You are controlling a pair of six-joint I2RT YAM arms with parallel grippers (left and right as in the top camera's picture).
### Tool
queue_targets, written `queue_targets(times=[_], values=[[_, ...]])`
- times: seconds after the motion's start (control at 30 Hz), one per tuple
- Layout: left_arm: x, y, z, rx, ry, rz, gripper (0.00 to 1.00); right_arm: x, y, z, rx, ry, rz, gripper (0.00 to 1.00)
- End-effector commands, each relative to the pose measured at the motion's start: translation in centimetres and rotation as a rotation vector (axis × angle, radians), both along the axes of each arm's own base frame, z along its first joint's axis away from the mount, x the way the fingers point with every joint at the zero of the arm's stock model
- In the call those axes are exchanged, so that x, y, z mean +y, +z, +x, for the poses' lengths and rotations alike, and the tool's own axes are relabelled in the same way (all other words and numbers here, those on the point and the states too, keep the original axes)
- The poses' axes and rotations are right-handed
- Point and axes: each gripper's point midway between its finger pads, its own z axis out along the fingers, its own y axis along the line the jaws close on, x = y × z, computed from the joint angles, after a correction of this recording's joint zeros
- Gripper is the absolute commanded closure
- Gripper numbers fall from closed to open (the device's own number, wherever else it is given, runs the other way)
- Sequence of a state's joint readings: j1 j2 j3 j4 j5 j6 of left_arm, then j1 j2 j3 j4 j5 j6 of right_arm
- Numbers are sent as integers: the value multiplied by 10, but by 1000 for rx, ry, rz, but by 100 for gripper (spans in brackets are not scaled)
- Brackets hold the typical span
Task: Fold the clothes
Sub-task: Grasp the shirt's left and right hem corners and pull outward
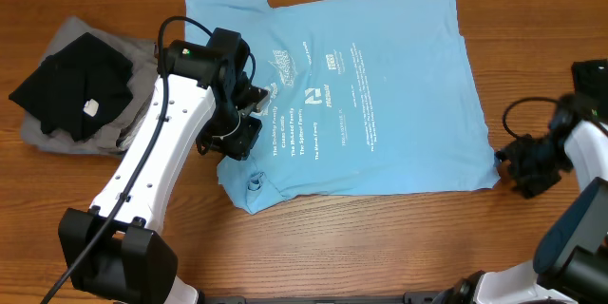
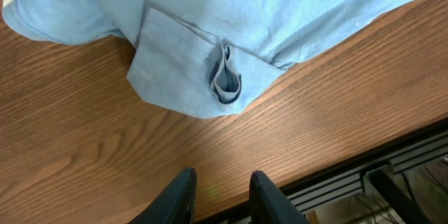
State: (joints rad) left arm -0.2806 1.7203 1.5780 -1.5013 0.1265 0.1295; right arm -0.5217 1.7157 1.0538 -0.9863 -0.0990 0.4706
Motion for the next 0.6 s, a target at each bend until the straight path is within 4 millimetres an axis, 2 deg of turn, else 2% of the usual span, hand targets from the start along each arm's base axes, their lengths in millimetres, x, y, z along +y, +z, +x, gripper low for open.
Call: queue_targets(times=[0.0,0.1,0.17,0.2,0.27,0.3,0.4,0.57], values=[[2,4,1,-17,16,-1,71,25,-9,5,-115,-23,172,43],[2,4,1,-19,16,-1,71,39,-18,15,-229,31,239,44],[2,4,2,-20,16,-1,71,43,-24,15,-242,42,242,48],[2,4,1,-20,16,-1,71,44,-26,13,-242,42,242,55],[2,4,1,-19,16,-1,71,45,-28,11,-233,41,242,79],[2,4,1,-17,16,-1,71,44,-27,10,-230,41,239,87],[2,4,-1,-10,16,1,71,28,-19,8,-196,23,183,94],[3,4,-2,-7,16,2,72,-5,14,5,-113,13,38,96]])
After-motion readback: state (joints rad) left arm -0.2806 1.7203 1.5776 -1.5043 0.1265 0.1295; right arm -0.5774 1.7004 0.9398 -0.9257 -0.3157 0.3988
